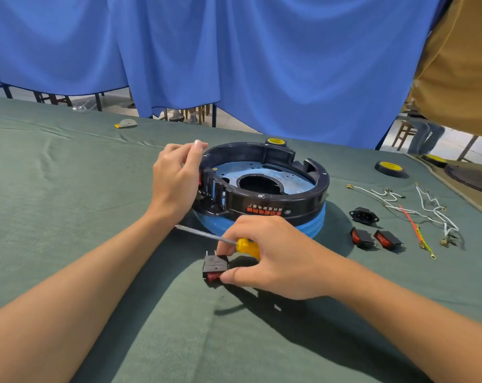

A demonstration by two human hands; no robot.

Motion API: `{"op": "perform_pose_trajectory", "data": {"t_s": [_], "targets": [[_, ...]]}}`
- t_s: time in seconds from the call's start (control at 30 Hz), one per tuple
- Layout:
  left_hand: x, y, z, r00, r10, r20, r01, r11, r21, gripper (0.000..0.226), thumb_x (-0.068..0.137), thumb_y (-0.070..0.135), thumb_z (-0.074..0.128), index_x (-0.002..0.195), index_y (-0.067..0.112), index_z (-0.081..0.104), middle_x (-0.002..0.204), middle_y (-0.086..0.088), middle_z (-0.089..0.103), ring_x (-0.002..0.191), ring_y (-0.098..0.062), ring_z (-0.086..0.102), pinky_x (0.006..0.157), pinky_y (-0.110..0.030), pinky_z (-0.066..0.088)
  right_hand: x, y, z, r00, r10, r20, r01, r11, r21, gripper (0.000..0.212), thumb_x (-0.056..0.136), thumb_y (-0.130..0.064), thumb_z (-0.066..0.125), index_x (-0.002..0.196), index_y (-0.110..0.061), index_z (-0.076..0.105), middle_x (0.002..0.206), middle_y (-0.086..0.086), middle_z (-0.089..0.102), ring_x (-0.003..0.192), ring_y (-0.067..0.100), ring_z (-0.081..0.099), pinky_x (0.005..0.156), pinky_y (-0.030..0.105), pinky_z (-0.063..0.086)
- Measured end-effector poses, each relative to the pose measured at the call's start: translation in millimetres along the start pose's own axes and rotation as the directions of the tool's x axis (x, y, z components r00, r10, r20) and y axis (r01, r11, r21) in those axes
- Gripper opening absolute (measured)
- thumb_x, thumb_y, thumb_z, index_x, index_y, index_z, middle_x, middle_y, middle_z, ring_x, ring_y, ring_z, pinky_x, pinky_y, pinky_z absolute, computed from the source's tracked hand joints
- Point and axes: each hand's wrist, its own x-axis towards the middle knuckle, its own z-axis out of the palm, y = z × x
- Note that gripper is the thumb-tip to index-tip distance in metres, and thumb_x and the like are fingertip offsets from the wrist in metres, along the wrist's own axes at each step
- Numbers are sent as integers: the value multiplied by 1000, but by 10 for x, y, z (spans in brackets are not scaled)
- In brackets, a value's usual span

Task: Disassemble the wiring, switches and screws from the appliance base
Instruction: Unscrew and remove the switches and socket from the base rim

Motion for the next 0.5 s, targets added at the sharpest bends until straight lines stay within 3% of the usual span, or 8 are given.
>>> {"op": "perform_pose_trajectory", "data": {"t_s": [0.1, 0.17, 0.23, 0.3, 0.4, 0.5], "targets": [[-103, 101, 41, 985, 175, 6, -175, 980, 98, 45, 97, 38, 36, 102, 12, 73, 98, 3, 56, 103, -15, 50, 85, -17, 33, -296, 177, -180, 999, 37, -40, -36, 999, 30, 20, 81, -34, 76, 97, -26, 67, 101, -14, 60, 97, 4, 55, 85, 18, 41], [-178, 158, 68, 941, 334, 48, -337, 921, 193, 48, 98, 36, 35, 99, 5, 73, 98, -2, 57, 98, -21, 51, 88, -29, 38, -491, 298, -297, 994, 81, -74, -76, 995, 64, 19, 80, -30, 79, 94, -27, 67, 92, -20, 64, 86, 0, 59, 74, 12, 41], [-226, 214, 83, 863, 500, 77, -500, 820, 279, 42, 98, 30, 40, 97, 3, 73, 98, -9, 62, 94, -27, 54, 84, -41, 42, -659, 428, -414, 981, 159, -108, -144, 980, 137, 18, 78, -26, 81, 90, -27, 68, 74, -23, 62, 64, -2, 54, 59, 7, 36], [-259, 273, 96, 761, 642, 98, -634, 701, 327, 35, 98, 25, 46, 93, 3, 73, 96, -10, 65, 90, -28, 56, 80, -39, 40, -807, 578, -515, 961, 230, -156, -188, 951, 245, 18, 76, -23, 84, 86, -26, 69, 58, -19, 55, 51, 0, 46, 52, 6, 32], [-358, 376, 172, 626, 767, 138, -761, 563, 323, 27, 96, 20, 52, 89, 4, 73, 93, -8, 67, 84, -28, 59, 77, -37, 38, -962, 780, -591, 893, 383, -235, -252, 860, 444, 23, 69, -37, 85, 83, -23, 72, 59, -3, 47, 52, 11, 35, 48, 17, 28], [-532, 473, 343, 504, 829, 243, -849, 424, 315, 20, 92, 16, 57, 89, 4, 73, 92, -8, 68, 82, -29, 62, 75, -39, 41, -1035, 889, -595, 853, 485, -193, -221, 671, 708, 30, 67, -40, 75, 80, -12, 74, 62, 8, 48, 48, 14, 23, 44, 23, 15]]}}
